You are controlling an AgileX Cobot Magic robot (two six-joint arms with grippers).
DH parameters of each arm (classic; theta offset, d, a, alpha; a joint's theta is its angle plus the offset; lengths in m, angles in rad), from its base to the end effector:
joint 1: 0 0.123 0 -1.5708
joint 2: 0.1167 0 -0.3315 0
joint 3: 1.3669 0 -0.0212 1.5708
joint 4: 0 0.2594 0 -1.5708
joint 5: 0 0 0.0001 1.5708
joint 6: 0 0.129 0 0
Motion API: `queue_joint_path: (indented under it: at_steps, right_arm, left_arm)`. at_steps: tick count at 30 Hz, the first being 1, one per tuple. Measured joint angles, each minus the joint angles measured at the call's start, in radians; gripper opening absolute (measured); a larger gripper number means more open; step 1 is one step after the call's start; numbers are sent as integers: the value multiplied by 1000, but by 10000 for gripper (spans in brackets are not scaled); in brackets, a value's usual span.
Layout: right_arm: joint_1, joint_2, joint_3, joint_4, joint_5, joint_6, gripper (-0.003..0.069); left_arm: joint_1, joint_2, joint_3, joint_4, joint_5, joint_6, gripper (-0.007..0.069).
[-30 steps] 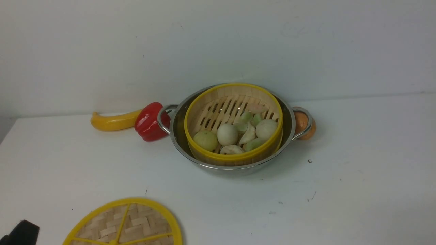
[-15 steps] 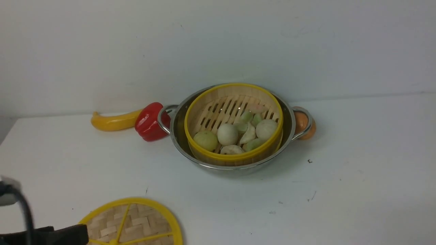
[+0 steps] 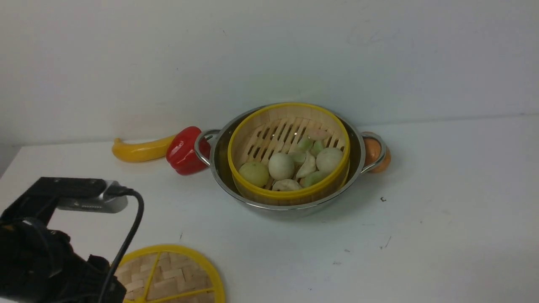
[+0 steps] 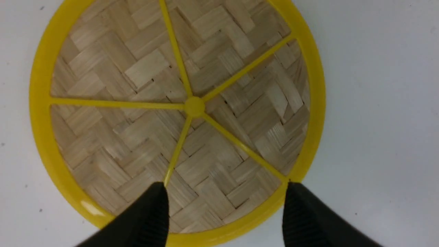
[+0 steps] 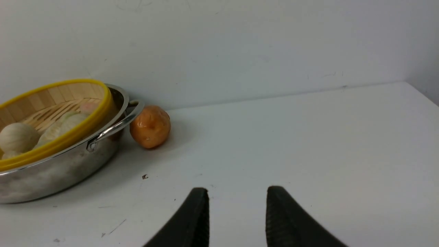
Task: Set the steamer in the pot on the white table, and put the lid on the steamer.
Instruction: 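Grasp the bamboo steamer lid lying on the table by its centre knob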
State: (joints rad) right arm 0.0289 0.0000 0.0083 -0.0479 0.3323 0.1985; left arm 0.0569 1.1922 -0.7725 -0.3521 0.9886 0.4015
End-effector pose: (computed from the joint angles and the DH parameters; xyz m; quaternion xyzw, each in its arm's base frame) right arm 0.0526 -0.0005 0.1708 0.0539 0.7888 0.0495 0.6102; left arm 0.2020 -0.0257 0.2598 0.0913 0.9757 -0.1252 0.1551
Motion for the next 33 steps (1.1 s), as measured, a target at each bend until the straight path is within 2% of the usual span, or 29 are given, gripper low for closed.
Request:
queue_joint_path:
  at_steps: [10,15,20,28,33]
  right_arm:
    - [0,0,1,0,0,0,249]
    - [0,0,1,0,0,0,249]
    - [0,0,1,0,0,0,249]
    - [0,0,1,1,0,0,249]
    - [0,0,1,1,0,0,249]
  left_arm:
    - [-8,188,-1,-4,-82,34,416]
    - [-103,243,-1,33,-145,32,416]
    - [-160,271,-1,81,-204,-53,416]
    - [-166,311,-1,126,-212,-121,415]
    - [-167,347,-2,142,-212,-155,382]
